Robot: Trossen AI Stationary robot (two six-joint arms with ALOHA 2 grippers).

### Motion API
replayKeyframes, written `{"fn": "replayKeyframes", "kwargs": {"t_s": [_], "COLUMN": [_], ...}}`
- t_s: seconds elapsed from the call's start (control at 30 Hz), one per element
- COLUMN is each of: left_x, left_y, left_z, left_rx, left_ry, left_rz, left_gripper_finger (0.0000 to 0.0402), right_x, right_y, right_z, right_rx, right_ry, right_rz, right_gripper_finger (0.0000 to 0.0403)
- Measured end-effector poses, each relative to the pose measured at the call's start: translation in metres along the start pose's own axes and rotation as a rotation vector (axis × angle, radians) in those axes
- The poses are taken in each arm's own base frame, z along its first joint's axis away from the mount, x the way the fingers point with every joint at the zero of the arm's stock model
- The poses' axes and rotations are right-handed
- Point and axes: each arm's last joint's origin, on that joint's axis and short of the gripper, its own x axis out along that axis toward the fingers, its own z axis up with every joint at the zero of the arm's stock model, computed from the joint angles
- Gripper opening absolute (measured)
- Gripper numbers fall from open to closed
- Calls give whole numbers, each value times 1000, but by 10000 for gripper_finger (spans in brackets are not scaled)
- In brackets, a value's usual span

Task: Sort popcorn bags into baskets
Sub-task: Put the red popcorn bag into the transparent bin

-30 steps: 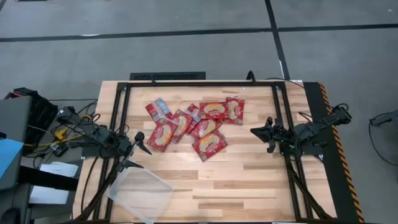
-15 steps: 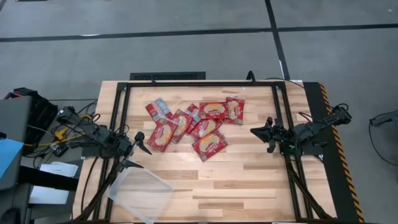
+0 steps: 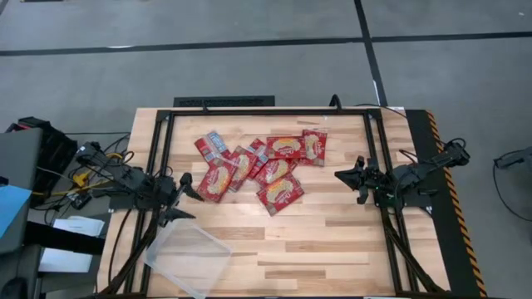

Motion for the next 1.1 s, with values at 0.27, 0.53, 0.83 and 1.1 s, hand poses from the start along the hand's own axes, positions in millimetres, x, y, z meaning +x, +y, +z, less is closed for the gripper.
{"fn": "replayKeyframes", "kwargs": {"t_s": [0.27,0.53,0.83,1.1], "left_x": [-4,-9,-10,-10], "left_y": [10,17,18,21], "left_z": [14,14,12,5], "left_rx": [-424,-524,-597,-682], "left_ry": [-332,-507,-534,-542], "left_rz": [380,643,650,673], "left_gripper_finger": [300,300,300,300], "right_x": [0,1,1,1], "right_y": [0,-2,-2,-2], "right_z": [0,1,1,1], "right_rx": [0,0,-1,0], "right_ry": [0,-17,-20,-21], "right_rz": [0,-35,-42,-41], "right_gripper_finger": [43,44,45,44]}}
